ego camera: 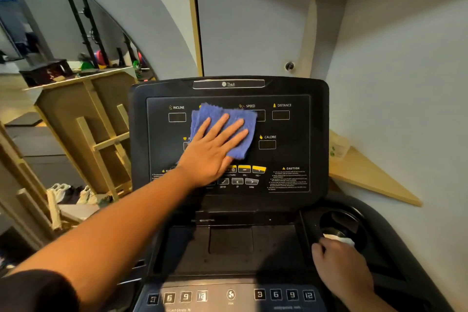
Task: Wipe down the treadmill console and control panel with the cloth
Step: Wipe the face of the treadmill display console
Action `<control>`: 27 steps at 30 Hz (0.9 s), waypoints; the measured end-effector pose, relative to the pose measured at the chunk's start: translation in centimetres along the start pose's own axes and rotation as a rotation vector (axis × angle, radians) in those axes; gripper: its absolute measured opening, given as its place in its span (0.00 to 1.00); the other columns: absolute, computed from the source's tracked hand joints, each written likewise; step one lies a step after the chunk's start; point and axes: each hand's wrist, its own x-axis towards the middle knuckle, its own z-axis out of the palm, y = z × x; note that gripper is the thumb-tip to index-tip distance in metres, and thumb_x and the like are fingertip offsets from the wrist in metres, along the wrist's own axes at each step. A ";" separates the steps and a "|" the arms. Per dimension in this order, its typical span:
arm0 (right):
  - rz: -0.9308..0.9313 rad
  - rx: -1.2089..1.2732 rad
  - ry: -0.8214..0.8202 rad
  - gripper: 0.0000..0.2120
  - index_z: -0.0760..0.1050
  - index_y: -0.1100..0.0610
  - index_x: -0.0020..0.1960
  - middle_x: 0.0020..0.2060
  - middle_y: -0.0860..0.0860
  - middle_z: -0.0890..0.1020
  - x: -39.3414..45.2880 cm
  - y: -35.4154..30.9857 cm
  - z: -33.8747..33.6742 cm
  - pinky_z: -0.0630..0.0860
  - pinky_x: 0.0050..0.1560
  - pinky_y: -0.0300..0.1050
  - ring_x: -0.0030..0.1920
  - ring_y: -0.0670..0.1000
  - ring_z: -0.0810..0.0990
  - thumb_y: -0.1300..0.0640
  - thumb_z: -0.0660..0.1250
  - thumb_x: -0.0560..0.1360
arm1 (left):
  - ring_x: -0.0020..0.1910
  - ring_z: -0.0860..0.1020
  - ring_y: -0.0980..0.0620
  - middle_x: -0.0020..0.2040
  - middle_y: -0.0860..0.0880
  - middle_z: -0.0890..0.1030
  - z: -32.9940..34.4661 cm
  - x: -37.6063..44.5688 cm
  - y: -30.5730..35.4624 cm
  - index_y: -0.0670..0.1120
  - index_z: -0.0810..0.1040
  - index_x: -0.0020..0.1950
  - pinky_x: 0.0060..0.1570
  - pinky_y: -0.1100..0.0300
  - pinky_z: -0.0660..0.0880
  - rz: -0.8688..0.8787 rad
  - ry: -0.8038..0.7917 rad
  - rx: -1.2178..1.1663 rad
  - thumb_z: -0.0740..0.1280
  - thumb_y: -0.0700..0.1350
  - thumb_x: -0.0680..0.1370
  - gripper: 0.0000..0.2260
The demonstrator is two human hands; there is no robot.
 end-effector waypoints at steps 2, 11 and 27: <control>-0.020 -0.012 0.017 0.15 0.77 0.50 0.36 0.30 0.47 0.76 -0.1 0.0 -0.1 0.74 0.35 0.42 0.34 0.46 0.76 0.48 0.58 0.77 | 0.83 0.44 0.42 0.84 0.49 0.51 0.5 1.3 3.3 0.51 0.52 0.84 0.77 0.35 0.49 -0.172 0.067 -0.057 0.54 0.56 0.85 0.28; -0.043 -0.036 0.079 0.14 0.81 0.49 0.40 0.32 0.46 0.80 -0.7 -0.1 -0.1 0.73 0.33 0.40 0.34 0.47 0.77 0.47 0.60 0.77 | 0.83 0.48 0.44 0.84 0.51 0.53 1.4 3.3 4.7 0.53 0.54 0.83 0.79 0.40 0.47 0.264 0.013 -0.002 0.53 0.56 0.85 0.27; 0.009 0.032 0.025 0.16 0.70 0.50 0.33 0.31 0.48 0.78 -0.1 0.2 0.1 0.74 0.34 0.44 0.34 0.49 0.78 0.46 0.56 0.76 | 0.83 0.45 0.46 0.84 0.51 0.53 3.3 7.4 13.1 0.53 0.54 0.83 0.79 0.41 0.47 0.439 -0.045 -0.112 0.51 0.57 0.86 0.26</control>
